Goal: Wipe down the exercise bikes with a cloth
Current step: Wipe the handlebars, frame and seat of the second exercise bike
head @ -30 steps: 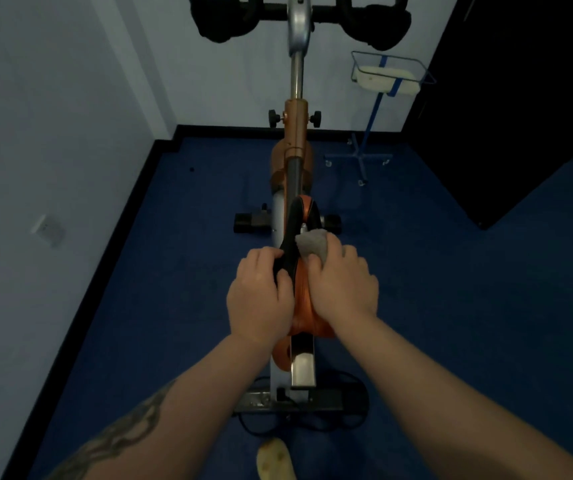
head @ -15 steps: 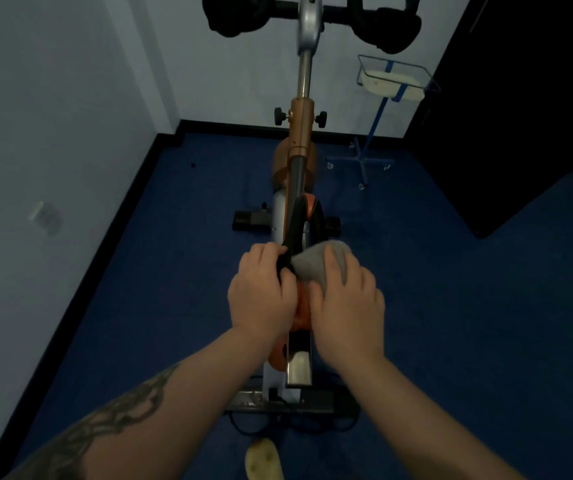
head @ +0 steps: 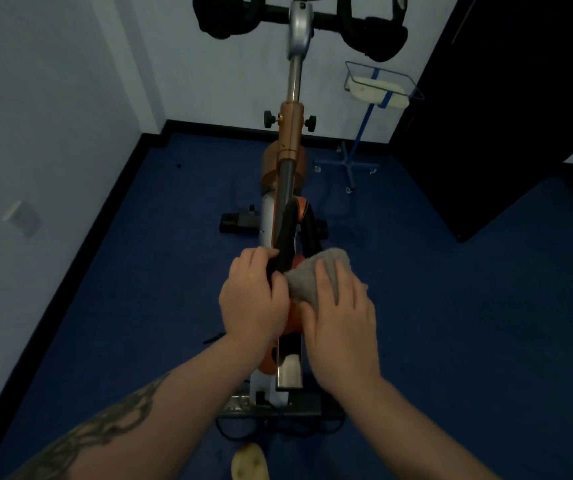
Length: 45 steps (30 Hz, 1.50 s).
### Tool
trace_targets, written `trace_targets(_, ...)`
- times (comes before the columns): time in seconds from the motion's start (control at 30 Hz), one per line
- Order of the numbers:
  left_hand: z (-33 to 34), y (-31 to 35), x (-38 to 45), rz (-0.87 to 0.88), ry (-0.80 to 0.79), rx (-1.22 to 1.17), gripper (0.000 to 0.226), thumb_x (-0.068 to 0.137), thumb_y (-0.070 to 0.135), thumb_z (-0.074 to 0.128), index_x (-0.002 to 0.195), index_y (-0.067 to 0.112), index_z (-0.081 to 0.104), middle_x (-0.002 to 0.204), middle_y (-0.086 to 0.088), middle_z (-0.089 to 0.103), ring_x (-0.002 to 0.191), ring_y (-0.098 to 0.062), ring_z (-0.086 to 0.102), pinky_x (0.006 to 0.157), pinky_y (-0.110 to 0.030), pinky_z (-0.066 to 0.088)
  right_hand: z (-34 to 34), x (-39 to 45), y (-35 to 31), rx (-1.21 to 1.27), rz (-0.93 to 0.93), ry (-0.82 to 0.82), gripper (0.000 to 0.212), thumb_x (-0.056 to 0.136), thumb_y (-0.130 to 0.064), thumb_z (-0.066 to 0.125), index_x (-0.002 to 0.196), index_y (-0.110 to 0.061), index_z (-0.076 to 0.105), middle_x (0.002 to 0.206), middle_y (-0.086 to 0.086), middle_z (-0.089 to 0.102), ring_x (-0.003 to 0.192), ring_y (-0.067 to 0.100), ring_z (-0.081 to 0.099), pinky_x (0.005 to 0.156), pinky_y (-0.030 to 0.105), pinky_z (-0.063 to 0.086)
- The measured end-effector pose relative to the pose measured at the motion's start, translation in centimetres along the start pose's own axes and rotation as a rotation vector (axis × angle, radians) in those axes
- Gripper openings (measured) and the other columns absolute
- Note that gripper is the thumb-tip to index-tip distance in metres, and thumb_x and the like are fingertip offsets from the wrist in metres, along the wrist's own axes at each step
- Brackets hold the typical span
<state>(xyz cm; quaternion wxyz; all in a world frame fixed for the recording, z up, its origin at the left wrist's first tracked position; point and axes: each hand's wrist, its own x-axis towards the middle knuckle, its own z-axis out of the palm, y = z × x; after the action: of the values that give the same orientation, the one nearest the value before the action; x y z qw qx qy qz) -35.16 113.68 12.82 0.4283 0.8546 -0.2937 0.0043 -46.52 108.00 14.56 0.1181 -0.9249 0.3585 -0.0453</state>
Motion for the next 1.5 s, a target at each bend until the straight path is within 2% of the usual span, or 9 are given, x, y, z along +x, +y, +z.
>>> trace_targets(0.27, 0.4, -0.4, -0.4, -0.133, 0.077, -0.179, 0.030, 0.090, 0.014, 0.043, 0.110, 0.020, 0.064, 0.105, 0.009, 0.063, 0.096, -0.008, 0.056, 0.074, -0.030, 0.046, -0.9, 7.1, -0.7, 0.124, 0.147, -0.177, 0.058, 0.102, -0.046, 0.025, 0.154, -0.027, 0.008, 0.156, 0.004, 0.024, 0.133, 0.027, 0.034, 0.104, 0.046, 0.034)
trace_targets(0.4, 0.5, 0.3, -0.4, -0.474, 0.221, -0.448, 0.028, 0.097, 0.012, 0.043, 0.098, 0.027, 0.067, 0.094, 0.015, 0.065, 0.088, 0.001, 0.057, 0.071, -0.017, 0.044, 0.2, 1.7, -0.8, -0.042, -0.081, 0.015, 0.055, 0.101, -0.048, 0.022, 0.153, -0.031, 0.020, 0.161, -0.004, 0.013, 0.147, 0.017, 0.013, 0.118, 0.043, 0.015)
trace_targets(0.53, 0.3, 0.1, -0.3, -0.668, 0.198, -0.630, 0.031, 0.100, 0.021, 0.037, 0.092, 0.033, 0.064, 0.087, 0.018, 0.063, 0.081, 0.011, 0.057, 0.059, -0.010, 0.040, 0.1, 2.5, -0.4, -0.028, -0.225, -0.038, 0.057, 0.098, -0.052, 0.013, 0.152, -0.035, 0.021, 0.161, -0.009, 0.014, 0.148, 0.010, 0.005, 0.120, 0.040, 0.004)
trace_targets(0.7, 0.2, -1.9, -3.9, -0.376, 0.001, -0.687, 0.028, 0.101, 0.042, 0.039, 0.127, 0.039, 0.049, 0.125, 0.021, 0.052, 0.117, 0.008, 0.048, 0.093, -0.009, 0.038, -0.3, 8.4, -1.8, -0.007, -0.289, -0.178, 0.048, 0.103, -0.046, 0.016, 0.149, -0.038, 0.029, 0.162, -0.009, 0.009, 0.148, 0.010, 0.003, 0.120, 0.041, 0.002)
trace_targets(0.93, -1.4, -3.4, -4.7, -0.220, -0.299, -0.639, 0.101, 0.054, 0.054, 0.087, 0.130, 0.064, 0.021, 0.140, 0.022, 0.038, 0.130, 0.002, 0.040, 0.105, -0.023, 0.041, -1.0, 6.4, -0.9, 0.185, -0.598, -0.235, 0.045, 0.097, -0.058, 0.031, 0.132, -0.041, 0.052, 0.151, -0.013, 0.034, 0.144, 0.007, 0.016, 0.118, 0.035, 0.008)
trace_targets(1.07, -1.6, -3.5, -3.4, -0.316, -0.346, -0.463, 0.120, 0.039, 0.058, 0.087, 0.139, 0.031, 0.026, 0.134, 0.010, 0.042, 0.125, -0.007, 0.044, 0.106, -0.037, 0.043, -1.1, 9.9, -3.0, 0.104, -0.605, -0.243, 0.029, 0.099, -0.045, 0.044, 0.111, -0.029, 0.065, 0.119, -0.009, 0.055, 0.122, 0.012, 0.042, 0.108, 0.036, 0.026)
trace_targets(1.23, -2.1, -3.5, -3.0, -0.253, -0.428, -0.468, 0.072, 0.056, 0.032, 0.093, 0.117, 0.031, 0.055, 0.110, 0.013, 0.063, 0.105, -0.003, 0.060, 0.084, -0.015, 0.050, 0.0, 8.6, -3.8, 0.044, -0.740, -0.201, 0.028, 0.090, -0.052, 0.049, 0.103, -0.035, 0.067, 0.115, -0.013, 0.056, 0.116, 0.009, 0.043, 0.110, 0.033, 0.016)
trace_targets(1.3, -1.8, -3.5, -3.4, -0.219, -0.423, -0.437, 0.063, 0.062, 0.031, 0.090, 0.116, 0.024, 0.060, 0.108, 0.011, 0.065, 0.103, -0.005, 0.062, 0.086, -0.022, 0.052, -0.3, 8.3, -3.4, 0.067, -0.860, -0.252, 0.031, 0.087, -0.055, 0.048, 0.104, -0.036, 0.066, 0.116, -0.015, 0.054, 0.115, 0.006, 0.043, 0.107, 0.032, 0.020)
trace_targets(1.5, -2.2, -3.6, -3.0, -0.382, -0.411, -0.443, 0.105, 0.040, 0.058, 0.090, 0.131, 0.030, 0.046, 0.123, 0.009, 0.060, 0.118, -0.012, 0.055, 0.100, -0.041, 0.047, -1.0, 12.8, -6.3, -0.226, -0.679, -0.457, 0.041, 0.093, -0.059, 0.038, 0.090, -0.030, 0.066, 0.093, -0.008, 0.064, 0.095, 0.017, 0.057, 0.094, 0.045, 0.035)
